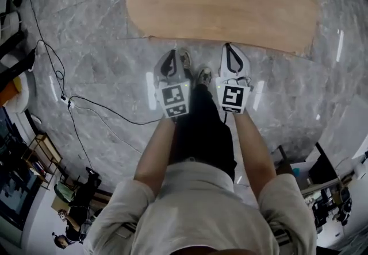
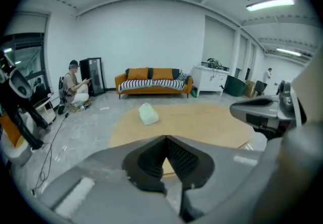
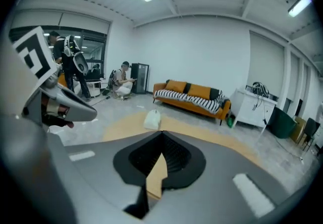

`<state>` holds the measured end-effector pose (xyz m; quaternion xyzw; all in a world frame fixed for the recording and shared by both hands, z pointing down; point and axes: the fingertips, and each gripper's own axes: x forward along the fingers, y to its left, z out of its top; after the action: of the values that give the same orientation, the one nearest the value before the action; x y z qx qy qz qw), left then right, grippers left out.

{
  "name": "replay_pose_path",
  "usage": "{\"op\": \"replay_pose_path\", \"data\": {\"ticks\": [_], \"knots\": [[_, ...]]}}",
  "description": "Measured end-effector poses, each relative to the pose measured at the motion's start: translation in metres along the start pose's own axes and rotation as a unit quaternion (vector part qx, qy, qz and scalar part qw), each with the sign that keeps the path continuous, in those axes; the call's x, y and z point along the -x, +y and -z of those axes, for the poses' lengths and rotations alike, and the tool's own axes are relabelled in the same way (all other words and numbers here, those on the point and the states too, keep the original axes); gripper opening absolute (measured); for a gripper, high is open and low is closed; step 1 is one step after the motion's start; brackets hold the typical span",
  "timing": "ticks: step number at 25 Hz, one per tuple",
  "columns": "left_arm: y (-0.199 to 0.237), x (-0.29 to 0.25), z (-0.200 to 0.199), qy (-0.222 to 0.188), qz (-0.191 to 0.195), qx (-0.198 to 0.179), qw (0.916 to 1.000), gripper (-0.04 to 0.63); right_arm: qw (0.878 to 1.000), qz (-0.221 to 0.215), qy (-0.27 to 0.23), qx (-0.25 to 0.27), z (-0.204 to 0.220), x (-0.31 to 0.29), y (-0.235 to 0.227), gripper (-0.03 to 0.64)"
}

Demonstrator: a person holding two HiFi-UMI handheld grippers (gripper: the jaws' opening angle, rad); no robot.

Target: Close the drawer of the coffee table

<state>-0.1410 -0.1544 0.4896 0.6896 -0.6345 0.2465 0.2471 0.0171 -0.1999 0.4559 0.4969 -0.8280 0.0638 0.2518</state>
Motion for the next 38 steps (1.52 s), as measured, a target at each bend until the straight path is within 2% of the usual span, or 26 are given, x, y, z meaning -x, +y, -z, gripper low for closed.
{"op": "replay_pose_path", "data": {"ticks": [4, 8, 11, 14, 15, 16, 19, 22, 24, 28, 33, 38], "knots": [[-0.011, 0.038, -0.061, -0.050, -0.003, -0.047, 0.9976, 0.021, 0.999, 0.032, -0.028, 0.031, -0.038, 0.045, -0.024, 0.006], [-0.035, 0.083, -0.106, -0.097, 0.024, -0.069, 0.9926, 0.021, 0.995, 0.063, -0.077, 0.001, -0.074, 0.099, -0.053, 0.006], [-0.058, 0.112, -0.131, -0.126, 0.040, -0.052, 0.9898, 0.021, 0.987, 0.075, -0.126, -0.070, -0.107, 0.140, -0.083, 0.006], [-0.080, 0.138, -0.157, -0.157, 0.050, -0.039, 0.9855, 0.021, 0.966, 0.060, -0.182, -0.171, -0.145, 0.175, -0.107, 0.006], [-0.087, 0.147, -0.168, -0.169, 0.053, -0.044, 0.9831, 0.021, 0.961, 0.055, -0.197, -0.185, -0.158, 0.185, -0.111, 0.006], [-0.094, 0.155, -0.180, -0.183, 0.056, -0.051, 0.9803, 0.021, 0.959, 0.052, -0.209, -0.184, -0.172, 0.194, -0.113, 0.006], [-0.111, 0.177, -0.224, -0.228, 0.067, -0.056, 0.9697, 0.021, 0.965, 0.061, -0.221, -0.131, -0.206, 0.211, -0.113, 0.006], [-0.126, 0.199, -0.256, -0.268, 0.074, -0.073, 0.9579, 0.021, 0.969, 0.075, -0.221, -0.086, -0.224, 0.225, -0.105, 0.006], [-0.131, 0.204, -0.268, -0.280, 0.074, -0.091, 0.9529, 0.021, 0.969, 0.081, -0.225, -0.065, -0.234, 0.231, -0.101, 0.006], [-0.133, 0.206, -0.290, -0.283, 0.083, -0.091, 0.9513, 0.021, 0.970, 0.081, -0.224, -0.045, -0.250, 0.232, -0.101, 0.006], [-0.145, 0.220, -0.291, -0.302, 0.095, -0.100, 0.9432, 0.021, 0.968, 0.089, -0.229, -0.040, -0.249, 0.246, -0.095, 0.006], [-0.157, 0.218, -0.310, -0.312, 0.107, -0.102, 0.9386, 0.021, 0.966, 0.085, -0.241, -0.038, -0.268, 0.245, -0.102, 0.006]]}}
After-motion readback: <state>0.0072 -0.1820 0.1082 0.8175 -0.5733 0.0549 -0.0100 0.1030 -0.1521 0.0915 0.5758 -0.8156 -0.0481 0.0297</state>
